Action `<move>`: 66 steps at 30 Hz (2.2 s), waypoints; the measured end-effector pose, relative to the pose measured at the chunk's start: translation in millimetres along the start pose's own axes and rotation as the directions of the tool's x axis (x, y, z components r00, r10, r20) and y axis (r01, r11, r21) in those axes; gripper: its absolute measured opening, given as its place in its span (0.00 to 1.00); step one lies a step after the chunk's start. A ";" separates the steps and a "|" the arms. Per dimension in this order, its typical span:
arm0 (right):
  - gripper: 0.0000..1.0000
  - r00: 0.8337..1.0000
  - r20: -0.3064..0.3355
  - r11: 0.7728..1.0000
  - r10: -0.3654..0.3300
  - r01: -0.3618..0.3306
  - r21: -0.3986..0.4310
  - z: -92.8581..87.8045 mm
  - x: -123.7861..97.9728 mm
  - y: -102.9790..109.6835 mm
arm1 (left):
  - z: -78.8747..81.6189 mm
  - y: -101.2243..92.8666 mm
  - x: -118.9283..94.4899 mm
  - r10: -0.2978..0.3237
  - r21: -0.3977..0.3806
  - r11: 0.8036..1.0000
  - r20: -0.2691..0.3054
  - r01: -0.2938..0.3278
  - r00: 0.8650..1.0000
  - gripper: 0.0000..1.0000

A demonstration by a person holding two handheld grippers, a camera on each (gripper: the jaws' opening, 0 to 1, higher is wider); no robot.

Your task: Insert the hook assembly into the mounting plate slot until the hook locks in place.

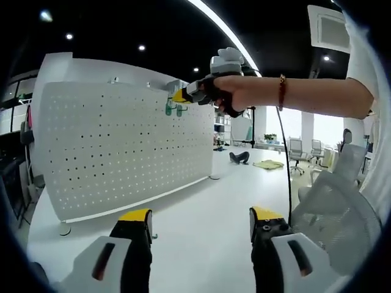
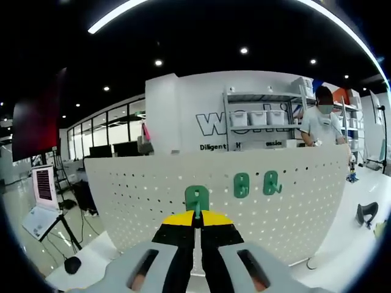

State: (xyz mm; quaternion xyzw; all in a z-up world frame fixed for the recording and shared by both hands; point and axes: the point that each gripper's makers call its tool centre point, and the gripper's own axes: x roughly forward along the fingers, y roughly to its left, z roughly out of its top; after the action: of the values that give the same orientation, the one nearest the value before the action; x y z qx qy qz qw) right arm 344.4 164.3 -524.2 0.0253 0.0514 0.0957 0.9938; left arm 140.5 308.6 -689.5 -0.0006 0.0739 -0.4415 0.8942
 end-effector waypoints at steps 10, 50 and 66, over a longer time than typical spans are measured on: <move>0.01 1.000 0.008 1.000 -0.010 0.010 -0.004 7.0 12.5 -7.0 | -0.8 4.7 -0.6 0.014 -0.004 1.000 -0.002 -0.014 1.000 0.68; 0.01 0.999 -0.028 0.999 -0.046 0.046 -0.008 5.6 69.3 -22.4 | -10.6 31.5 -5.8 0.081 -0.049 0.995 -0.013 -0.081 0.997 0.69; 0.01 0.997 -0.054 0.999 -0.054 0.054 -0.001 -2.0 75.5 -23.2 | -12.7 35.8 -3.9 0.084 -0.055 0.995 -0.019 -0.085 0.996 0.69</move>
State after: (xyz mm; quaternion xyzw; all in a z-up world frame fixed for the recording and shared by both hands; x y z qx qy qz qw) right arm 422.3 156.2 -534.8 0.0215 0.0788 0.0692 0.9943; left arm 164.7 334.4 -704.0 -0.0186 0.0935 -0.4011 0.9110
